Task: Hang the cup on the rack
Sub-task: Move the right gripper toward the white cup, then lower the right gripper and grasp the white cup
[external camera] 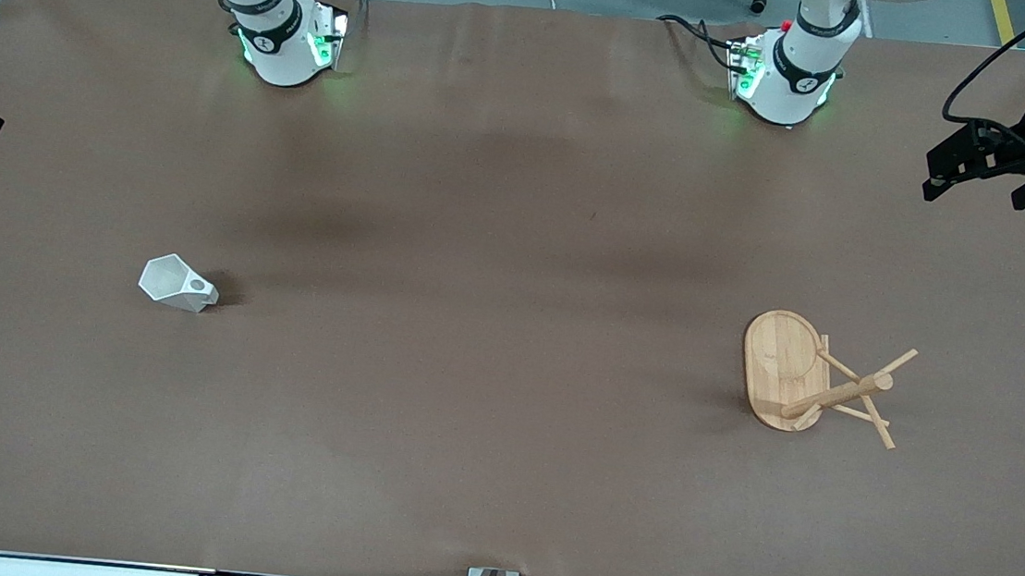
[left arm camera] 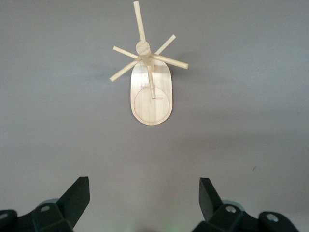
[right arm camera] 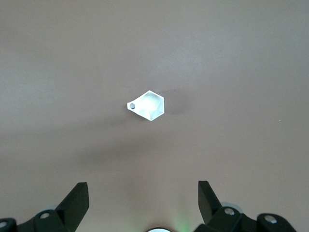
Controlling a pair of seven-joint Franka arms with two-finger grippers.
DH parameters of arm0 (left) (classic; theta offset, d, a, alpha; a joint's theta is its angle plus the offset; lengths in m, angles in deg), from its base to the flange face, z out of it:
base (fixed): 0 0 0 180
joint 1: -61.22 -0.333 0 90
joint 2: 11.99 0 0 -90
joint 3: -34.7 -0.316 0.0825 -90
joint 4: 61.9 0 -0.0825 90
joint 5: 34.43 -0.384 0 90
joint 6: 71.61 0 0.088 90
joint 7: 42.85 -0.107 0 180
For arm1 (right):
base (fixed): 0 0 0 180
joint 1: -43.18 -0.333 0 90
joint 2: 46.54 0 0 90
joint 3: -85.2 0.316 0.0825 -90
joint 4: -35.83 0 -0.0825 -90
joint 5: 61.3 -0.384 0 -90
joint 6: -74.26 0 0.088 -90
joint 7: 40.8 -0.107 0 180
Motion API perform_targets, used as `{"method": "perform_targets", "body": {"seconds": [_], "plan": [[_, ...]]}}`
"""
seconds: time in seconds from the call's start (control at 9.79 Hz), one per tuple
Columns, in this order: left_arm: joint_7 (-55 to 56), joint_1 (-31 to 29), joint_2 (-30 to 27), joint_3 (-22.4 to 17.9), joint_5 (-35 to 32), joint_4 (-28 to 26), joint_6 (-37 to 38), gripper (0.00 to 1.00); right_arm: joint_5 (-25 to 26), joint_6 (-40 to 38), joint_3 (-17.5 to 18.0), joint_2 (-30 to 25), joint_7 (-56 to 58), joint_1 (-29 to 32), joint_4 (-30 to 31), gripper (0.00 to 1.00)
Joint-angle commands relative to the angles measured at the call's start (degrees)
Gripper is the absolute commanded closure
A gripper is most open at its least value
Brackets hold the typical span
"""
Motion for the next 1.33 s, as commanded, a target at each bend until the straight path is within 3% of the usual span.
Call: {"method": "perform_targets", "body": {"seconds": [0.0,0.2,0.61,0.72,1.23], "plan": [[0.18,0.38,1.67,0.0,1.87,0.31,0.78,0.0,-0.17,5.94,-0.2,0.61,0.65,1.26,7.59,0.0],[0.19,0.47,1.76,0.09,1.7,0.4,0.69,0.0,-0.35,14.91,-0.38,0.87,0.65,2.85,16.57,0.0],[0.19,0.3,2.73,0.0,1.78,0.49,-0.36,0.0,-0.7,42.83,-0.2,4.37,2.84,2.41,36.52,0.0],[0.19,0.3,2.81,0.09,1.87,0.49,-1.15,0.0,-0.7,48.91,-0.29,6.65,5.72,2.67,38.74,0.0],[0.62,0.47,4.22,0.09,1.87,0.4,-2.21,0.0,-2.63,61.52,0.15,16.33,8.29,2.5,41.22,0.0]]}}
